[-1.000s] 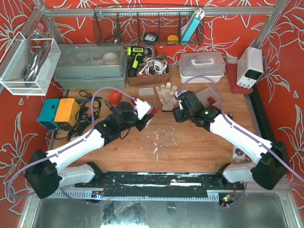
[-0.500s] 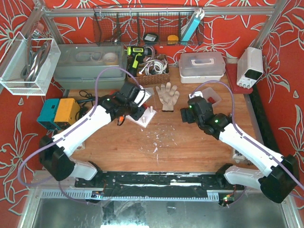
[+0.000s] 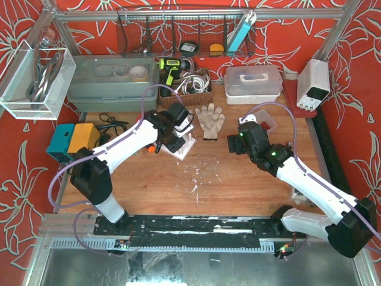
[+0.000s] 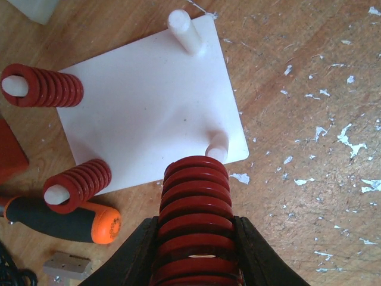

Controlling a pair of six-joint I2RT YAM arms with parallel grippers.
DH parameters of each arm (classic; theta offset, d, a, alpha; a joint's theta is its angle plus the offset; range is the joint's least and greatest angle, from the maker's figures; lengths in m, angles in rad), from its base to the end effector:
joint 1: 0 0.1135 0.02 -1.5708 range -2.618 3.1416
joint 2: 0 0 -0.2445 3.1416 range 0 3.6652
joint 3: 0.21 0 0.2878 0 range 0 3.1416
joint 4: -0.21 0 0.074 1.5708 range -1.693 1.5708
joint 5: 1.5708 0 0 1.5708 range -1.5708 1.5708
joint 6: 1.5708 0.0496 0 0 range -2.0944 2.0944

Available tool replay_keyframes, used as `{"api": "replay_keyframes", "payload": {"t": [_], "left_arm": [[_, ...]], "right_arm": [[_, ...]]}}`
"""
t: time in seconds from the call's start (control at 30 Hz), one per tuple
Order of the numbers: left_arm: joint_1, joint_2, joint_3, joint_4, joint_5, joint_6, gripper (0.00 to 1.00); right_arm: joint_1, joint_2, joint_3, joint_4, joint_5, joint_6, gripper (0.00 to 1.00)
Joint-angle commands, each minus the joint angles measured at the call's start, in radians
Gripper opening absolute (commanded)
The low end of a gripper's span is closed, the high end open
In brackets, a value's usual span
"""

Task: Install the large spring

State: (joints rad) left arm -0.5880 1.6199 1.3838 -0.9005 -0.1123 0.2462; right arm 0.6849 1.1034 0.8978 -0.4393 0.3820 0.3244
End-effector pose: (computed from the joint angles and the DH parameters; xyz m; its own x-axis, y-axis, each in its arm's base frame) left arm 0.3122 -0.2015 0.2383 -0.6073 0.6959 -0.3832 0.6805 0.7046 0.2011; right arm 0.2390 0.1714 0.2609 -0.5548 -0.0713 -0.8289 -0.1893 0.9810 0.0423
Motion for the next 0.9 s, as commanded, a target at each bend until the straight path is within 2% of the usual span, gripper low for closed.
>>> {"api": "replay_keyframes", "payload": {"t": [0.0, 0.87], "left_arm": [[0.004, 0.026, 0.036, -0.035, -0.006, 0.027, 0.0], [0.024, 0.131, 0.027, 0.003, 0.061, 0.065, 0.0]], "right_arm": [[-0.008, -0.025, -0.02, 0.019, 0.009, 0.007, 0.99], [-0.021, -0.059, -0.044, 0.041, 0.017, -0.002, 0.99]]}}
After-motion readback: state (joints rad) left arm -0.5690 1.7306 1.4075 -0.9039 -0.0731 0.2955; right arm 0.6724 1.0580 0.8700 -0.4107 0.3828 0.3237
